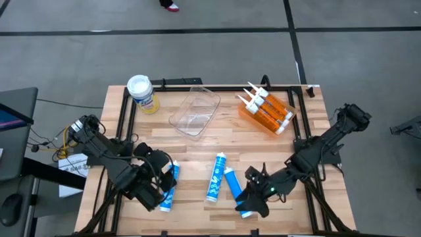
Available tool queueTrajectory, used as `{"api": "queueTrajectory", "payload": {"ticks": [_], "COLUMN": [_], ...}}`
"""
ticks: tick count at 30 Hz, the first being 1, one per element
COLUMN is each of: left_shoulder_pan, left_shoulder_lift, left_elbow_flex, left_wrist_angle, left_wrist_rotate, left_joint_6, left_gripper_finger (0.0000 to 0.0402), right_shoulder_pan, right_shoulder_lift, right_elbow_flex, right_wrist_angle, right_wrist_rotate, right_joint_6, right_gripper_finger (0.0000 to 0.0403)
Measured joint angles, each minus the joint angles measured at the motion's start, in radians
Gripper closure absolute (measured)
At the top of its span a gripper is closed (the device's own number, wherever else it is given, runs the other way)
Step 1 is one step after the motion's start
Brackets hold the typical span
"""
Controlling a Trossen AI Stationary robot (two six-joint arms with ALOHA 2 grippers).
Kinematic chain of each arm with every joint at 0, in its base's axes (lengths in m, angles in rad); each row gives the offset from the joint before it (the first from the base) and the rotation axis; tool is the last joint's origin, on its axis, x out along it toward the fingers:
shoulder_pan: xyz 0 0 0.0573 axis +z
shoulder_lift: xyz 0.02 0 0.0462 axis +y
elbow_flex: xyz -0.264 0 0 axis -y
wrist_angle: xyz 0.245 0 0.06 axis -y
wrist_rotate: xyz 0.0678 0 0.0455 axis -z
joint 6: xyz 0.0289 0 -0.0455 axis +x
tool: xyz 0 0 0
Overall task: Pick & place silicon tubes, Sealant and Lysol wipes
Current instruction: Put the right blue sealant into the transparent bin
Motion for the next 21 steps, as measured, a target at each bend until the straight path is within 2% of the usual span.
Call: {"api": "queueTrajectory", "payload": {"ticks": [7,13,16,21], "left_shoulder_pan": [-0.026,-0.054,-0.073,-0.093], "left_shoulder_lift": [-0.098,-0.261,-0.349,-0.463], "left_elbow_flex": [-0.025,-0.221,-0.339,-0.494], "left_wrist_angle": [0.002,0.027,0.089,0.234], "left_wrist_rotate": [-0.054,-0.068,-0.069,-0.046], "left_joint_6": [0.017,-0.116,-0.172,-0.198], "left_gripper_finger": [0.0067,0.0067,0.0067,0.0067], "right_shoulder_pan": [0.003,-0.024,-0.048,-0.106], "right_shoulder_lift": [0.177,0.377,0.448,0.52], "right_elbow_flex": [0.344,0.58,0.628,0.636], "right_wrist_angle": [-0.539,-0.985,-1.089,-1.075], "right_wrist_rotate": [0.043,0.026,-0.032,-0.109], "right_joint_6": [-0.026,0.096,0.135,0.154], "right_gripper_finger": [0.0153,0.0153,0.0153,0.0153]}}
